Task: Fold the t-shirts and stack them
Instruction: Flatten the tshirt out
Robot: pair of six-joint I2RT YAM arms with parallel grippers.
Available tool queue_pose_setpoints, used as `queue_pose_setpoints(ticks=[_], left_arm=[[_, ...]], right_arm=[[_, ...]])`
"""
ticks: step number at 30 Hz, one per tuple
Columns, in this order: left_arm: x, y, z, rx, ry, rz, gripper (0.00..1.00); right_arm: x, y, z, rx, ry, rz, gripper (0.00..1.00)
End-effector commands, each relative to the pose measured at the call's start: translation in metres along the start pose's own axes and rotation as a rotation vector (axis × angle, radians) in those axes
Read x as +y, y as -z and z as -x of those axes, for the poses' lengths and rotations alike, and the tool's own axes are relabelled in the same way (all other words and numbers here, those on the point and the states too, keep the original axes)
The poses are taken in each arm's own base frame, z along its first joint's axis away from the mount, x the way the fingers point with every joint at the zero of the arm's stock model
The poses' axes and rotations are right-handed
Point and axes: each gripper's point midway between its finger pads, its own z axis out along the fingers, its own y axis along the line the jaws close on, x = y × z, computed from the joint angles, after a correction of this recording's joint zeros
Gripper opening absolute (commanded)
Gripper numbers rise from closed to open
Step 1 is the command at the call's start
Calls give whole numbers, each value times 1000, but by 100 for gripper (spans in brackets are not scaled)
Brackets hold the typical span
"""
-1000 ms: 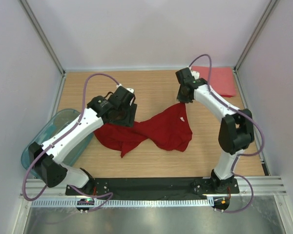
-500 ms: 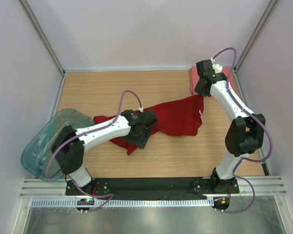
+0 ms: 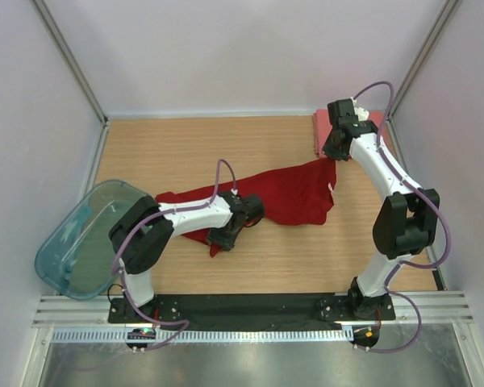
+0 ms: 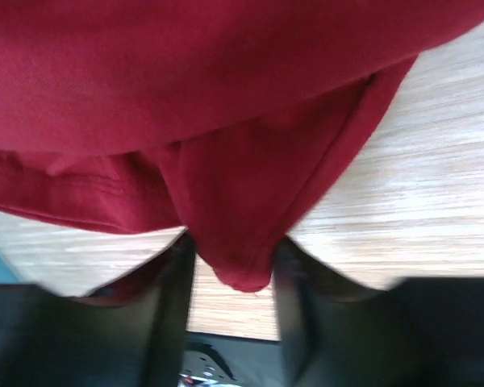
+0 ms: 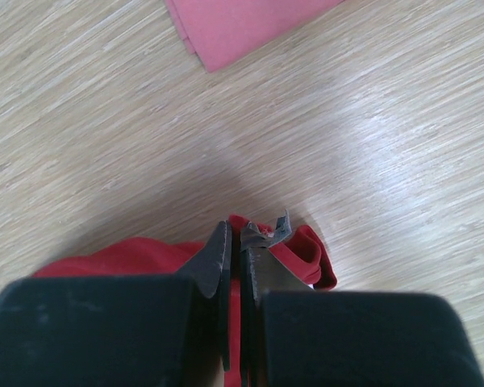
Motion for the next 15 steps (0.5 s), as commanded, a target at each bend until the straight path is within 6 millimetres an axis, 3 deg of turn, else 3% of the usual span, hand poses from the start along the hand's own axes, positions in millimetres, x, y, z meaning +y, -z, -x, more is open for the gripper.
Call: queue_pose_setpoints(ticks=[1,2,3,5,9,12,15], left_arm=[[-2,4,6,-45,10,-20,32],[1,4,4,-48,18,-7,22],[7,12,3,-63,30,1,2],[17,23,0,-93,48,28,0],[48,80,-6,-232,174,46,0],[64,118,-21,-314,254,32,0],[85,139,-43,-329,329,55,0]], right_arm=[[5,16,21,-60,-18,31,1],[4,18,25,-70,-17,26,1],[3,20,28,-76,-17,21,1],[2,28,37,-105,-17,15,1],[-11,53,60,-172,-27,-39,1],[-20,89,88,-266,-55,-56,1],[-29,123,107,-359,-74,-44,1]])
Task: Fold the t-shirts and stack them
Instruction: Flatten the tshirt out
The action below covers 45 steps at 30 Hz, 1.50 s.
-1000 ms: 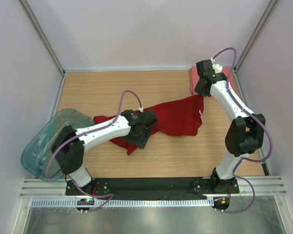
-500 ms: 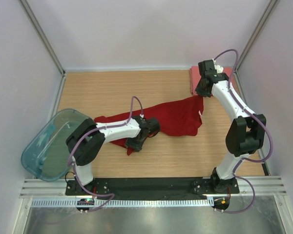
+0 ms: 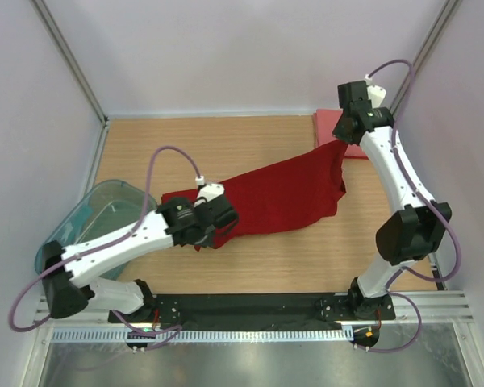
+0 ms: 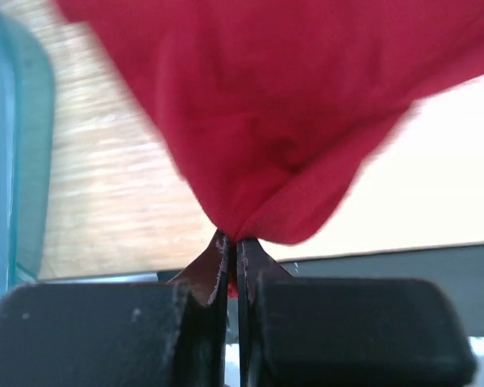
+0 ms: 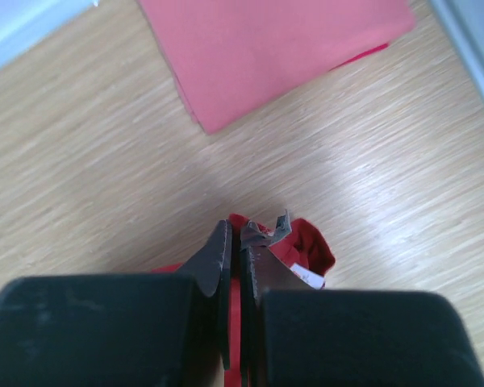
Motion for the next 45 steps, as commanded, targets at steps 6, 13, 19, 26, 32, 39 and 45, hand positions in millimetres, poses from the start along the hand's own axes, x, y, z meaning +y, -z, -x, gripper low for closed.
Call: queue_pose_setpoints(ticks=[6,13,19,26,32,39,45], left_arm=[[77,57,-27,-62,200,108,0],[95,62,-21,-114,173,164,0],[58,49,13,-154,26,117,0],[47,24,43,-93,-113,216,0],[37,7,39,-22,-71,143,0],[18,-2,31,36,-67,77,0],[22,4,26,30,-54,55,0]], right_arm=[[-52,121,76,-305,-99,10,1],[-41,100,68,-255,-83,7,1],[26,-2,39,-67,22,77,1],[62,-67,-36,299,165,135,46],[22,-16,-50,275,185,132,62],[-62,21,-140,352,164,76,56],[-63,11,-184,387,40,229,49]])
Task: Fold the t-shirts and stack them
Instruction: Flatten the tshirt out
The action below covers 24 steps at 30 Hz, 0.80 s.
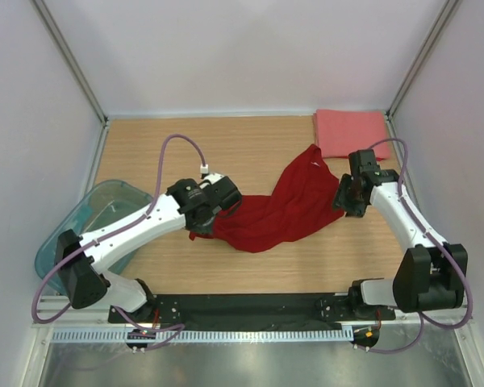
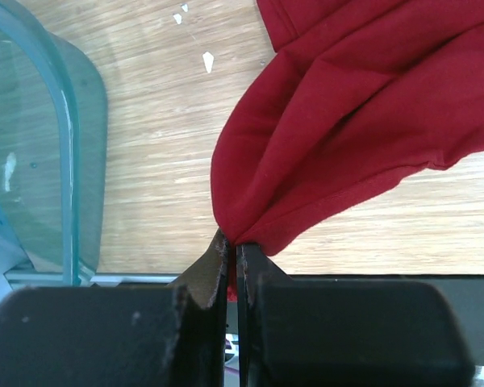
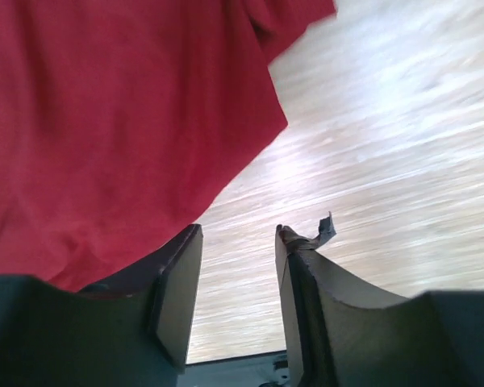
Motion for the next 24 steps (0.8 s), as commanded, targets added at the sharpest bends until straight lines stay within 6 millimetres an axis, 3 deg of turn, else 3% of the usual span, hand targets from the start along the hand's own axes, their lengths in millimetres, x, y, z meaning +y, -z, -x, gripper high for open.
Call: queue_pose_setpoints(ticks=[1,5,10,20,24], left_arm=[[1,8,2,-33,16,-42,0],[0,6,-5,-21,11,-60,0],[4,8,-4,-34,0,-52,0],[6,14,1,-78,-24,-83,0],[7,15,2,-86,-28,-85,0]], right_arm=[[28,-20,8,-27,-41,162,51],[34,-37,9,14,-62,158,55],[25,-61,-3,96,-84,94,58],[8,-66,-27,143,-104,30,60],[12,-72,-27,143,-119,46,59]])
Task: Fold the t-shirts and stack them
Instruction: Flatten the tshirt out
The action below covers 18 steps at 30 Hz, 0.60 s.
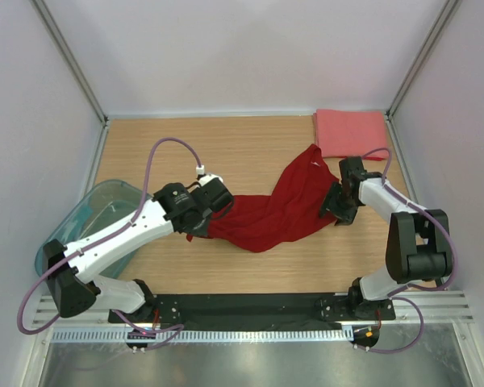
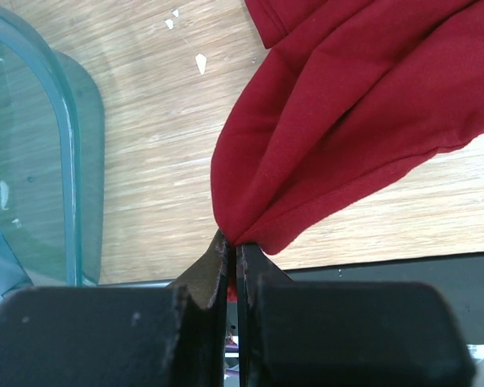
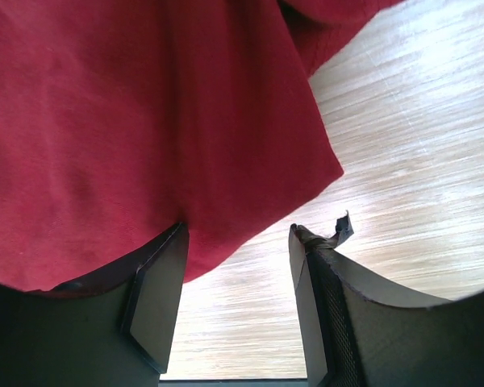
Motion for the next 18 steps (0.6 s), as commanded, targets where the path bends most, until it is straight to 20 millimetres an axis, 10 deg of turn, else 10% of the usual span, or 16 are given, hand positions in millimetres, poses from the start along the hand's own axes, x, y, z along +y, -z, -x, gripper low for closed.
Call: queue_pose_setpoints(ticks=[1,4,8,14,18], left_arm=[[2,5,7,-48,0,-14,0],[4,8,12,-75,4,-14,0],[14,15,20,-122,32,16,0],[16,20,19,-155,80,-6,0],[15,17,17,-146,73,-2,0]], right_arm=[[5,1,9,-40,-24,23,59],[2,-12,3,-22,-26,17,54],[-2,8,-1,-15,-20,2,1],[5,83,-21,-3,-20,56,1],[66,81,-22,21,-21,225,1]])
